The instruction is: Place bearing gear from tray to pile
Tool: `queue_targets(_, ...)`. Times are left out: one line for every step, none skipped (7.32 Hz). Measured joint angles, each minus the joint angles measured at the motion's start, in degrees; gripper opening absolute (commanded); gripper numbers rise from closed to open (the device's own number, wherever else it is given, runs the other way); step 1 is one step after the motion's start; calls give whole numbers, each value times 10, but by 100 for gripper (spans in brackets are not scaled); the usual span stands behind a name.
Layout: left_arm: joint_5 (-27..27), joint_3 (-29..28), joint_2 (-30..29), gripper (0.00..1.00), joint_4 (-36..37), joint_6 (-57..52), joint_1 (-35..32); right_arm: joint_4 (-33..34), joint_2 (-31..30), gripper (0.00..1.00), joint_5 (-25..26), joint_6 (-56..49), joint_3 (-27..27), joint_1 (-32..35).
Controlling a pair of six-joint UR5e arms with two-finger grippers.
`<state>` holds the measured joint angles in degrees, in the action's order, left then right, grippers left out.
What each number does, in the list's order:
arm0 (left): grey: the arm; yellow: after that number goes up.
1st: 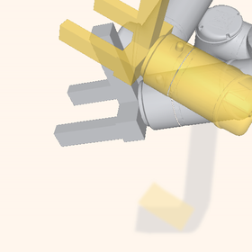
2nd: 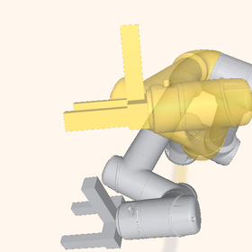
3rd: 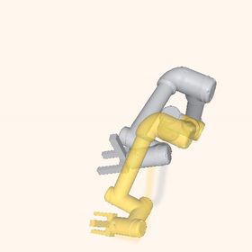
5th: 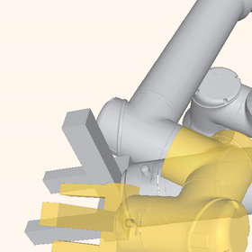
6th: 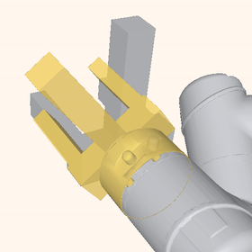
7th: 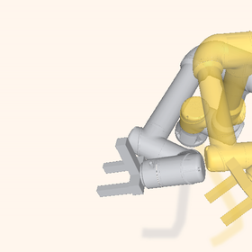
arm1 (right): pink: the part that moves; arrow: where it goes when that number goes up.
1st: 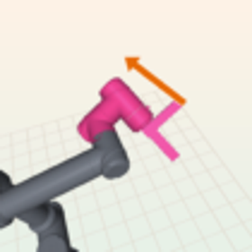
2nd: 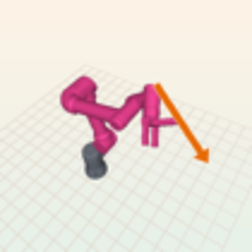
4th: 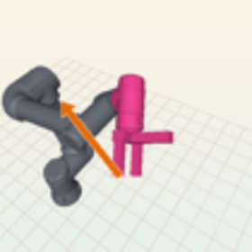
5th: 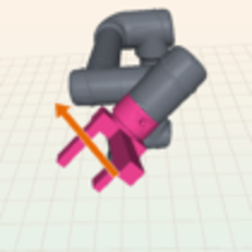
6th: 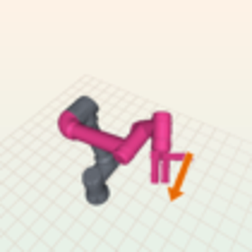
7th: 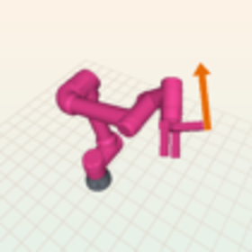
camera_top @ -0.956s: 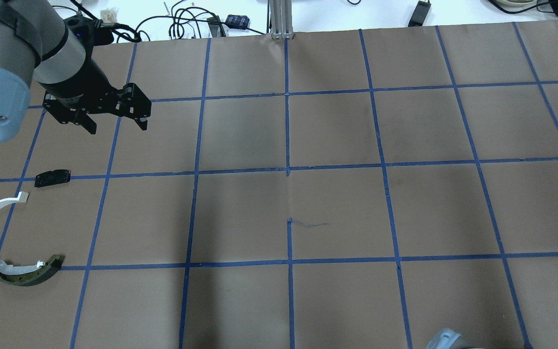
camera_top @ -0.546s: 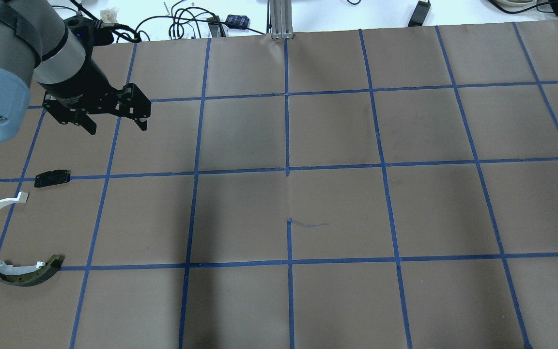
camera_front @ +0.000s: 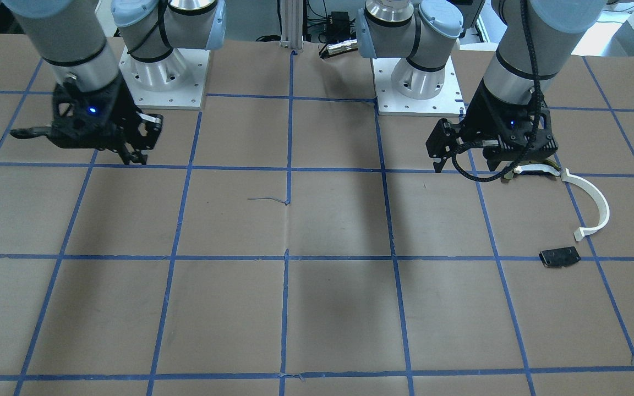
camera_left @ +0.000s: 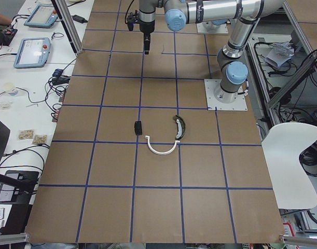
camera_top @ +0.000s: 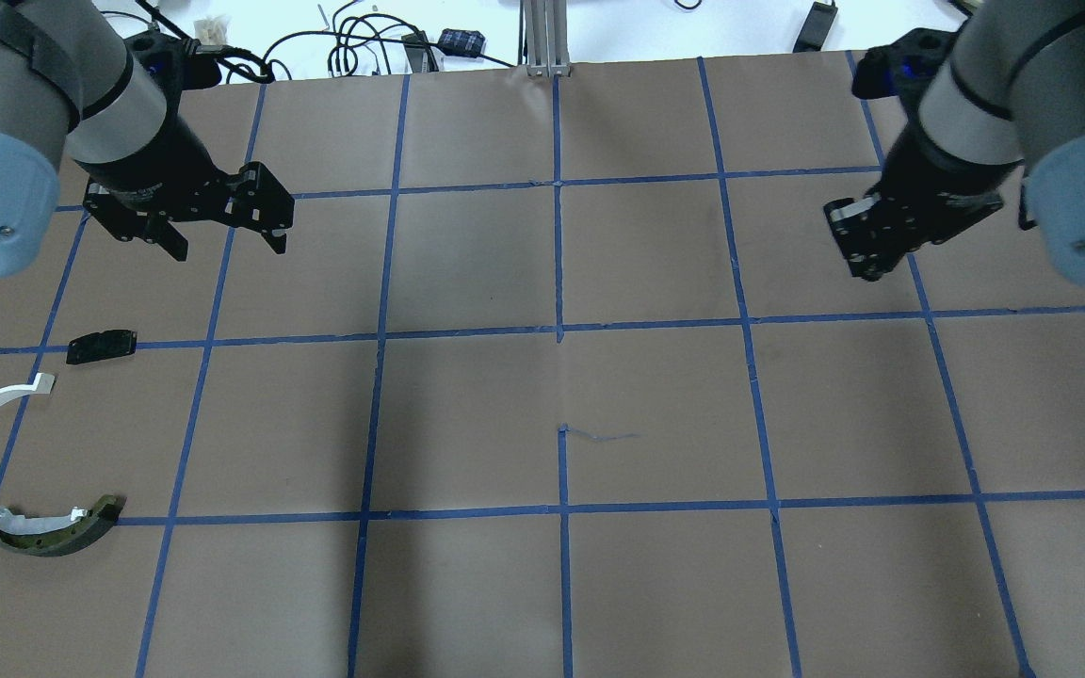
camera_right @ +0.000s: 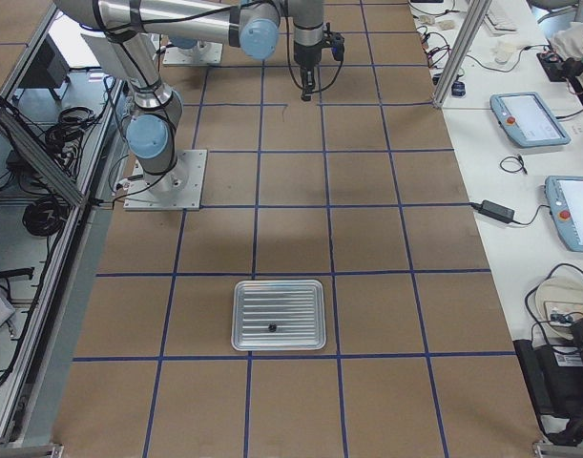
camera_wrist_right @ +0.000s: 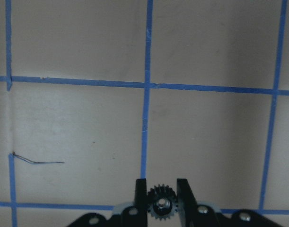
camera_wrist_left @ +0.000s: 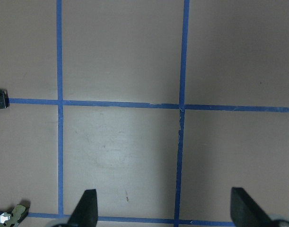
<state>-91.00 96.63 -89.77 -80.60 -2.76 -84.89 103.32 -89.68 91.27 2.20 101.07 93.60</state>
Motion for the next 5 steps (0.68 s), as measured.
queue_targets(-1,0,-2,100,7,-1,0,54,44,20,-1,77,0,62)
queue_targets(-1,1,-3,100,11,-1,0,117,93,21,0,139,0,117)
queue_targets(-1,3,-3,100,13,-1,0,169,139,21,1,180,1,158)
queue_targets(-1,6,-4,100,13,-1,0,205,177,22,0,199,2,183)
queue_targets(-1,7,-4,100,13,-1,0,225,200,25,0,206,3,195)
